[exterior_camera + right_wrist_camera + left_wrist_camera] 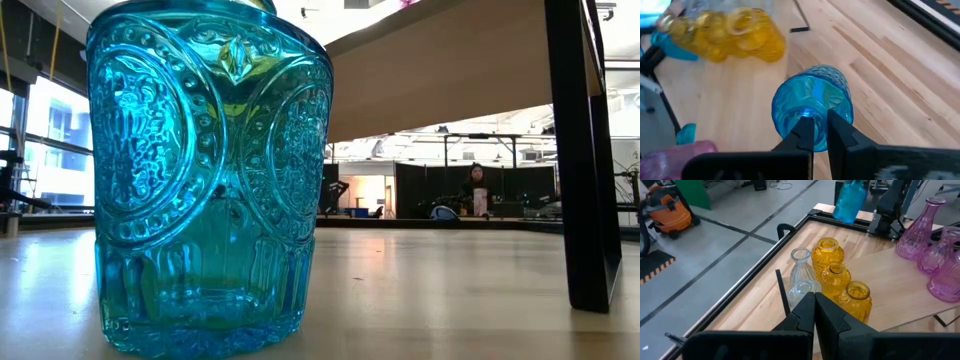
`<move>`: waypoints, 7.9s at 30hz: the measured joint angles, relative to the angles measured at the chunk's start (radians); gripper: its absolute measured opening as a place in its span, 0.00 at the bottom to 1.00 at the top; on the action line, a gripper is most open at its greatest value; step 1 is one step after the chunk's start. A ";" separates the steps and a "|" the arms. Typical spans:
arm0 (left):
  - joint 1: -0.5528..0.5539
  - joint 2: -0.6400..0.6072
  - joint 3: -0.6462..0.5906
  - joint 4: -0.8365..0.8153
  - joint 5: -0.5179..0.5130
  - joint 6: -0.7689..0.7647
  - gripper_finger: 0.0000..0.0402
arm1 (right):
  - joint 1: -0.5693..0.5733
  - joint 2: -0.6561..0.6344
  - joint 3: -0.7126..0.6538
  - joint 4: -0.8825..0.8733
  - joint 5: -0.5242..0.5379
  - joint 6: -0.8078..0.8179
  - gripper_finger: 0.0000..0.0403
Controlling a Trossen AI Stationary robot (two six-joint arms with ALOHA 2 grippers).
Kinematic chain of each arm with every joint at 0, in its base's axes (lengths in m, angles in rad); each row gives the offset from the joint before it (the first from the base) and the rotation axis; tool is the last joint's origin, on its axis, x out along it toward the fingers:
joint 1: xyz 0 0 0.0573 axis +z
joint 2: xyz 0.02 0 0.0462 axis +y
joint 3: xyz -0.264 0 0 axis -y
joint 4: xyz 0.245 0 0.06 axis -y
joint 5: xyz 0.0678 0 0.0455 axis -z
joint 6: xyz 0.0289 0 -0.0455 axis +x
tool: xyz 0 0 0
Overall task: Sort vases onto shelf
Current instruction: Put the top blue flower vase on the shelf, then put the left blue flower vase on the shelf aligned with the other blue flower vase
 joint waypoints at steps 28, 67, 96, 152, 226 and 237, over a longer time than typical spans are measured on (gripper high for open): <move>0.000 0.000 0.000 0.000 -0.019 0.006 0.00 | 0.266 0.586 0.606 -0.272 -0.080 -0.084 0.00; 0.000 0.000 0.000 0.000 -0.018 -0.012 0.00 | 0.301 0.611 0.488 -0.184 -0.121 -0.129 0.00; 0.000 0.000 0.000 0.000 -0.019 -0.011 0.00 | 0.301 0.618 0.489 -0.108 -0.147 -0.143 0.19; -0.092 0.013 -0.416 -0.031 0.877 -0.301 0.49 | 0.622 0.338 0.489 0.151 0.301 -0.055 0.19; -0.190 -0.026 -0.680 0.162 0.918 -0.510 0.69 | 0.761 0.281 0.489 0.106 0.483 -0.023 0.19; -0.190 -0.029 -0.730 0.244 0.962 -0.537 0.39 | 0.761 0.282 0.489 0.106 0.483 -0.030 0.19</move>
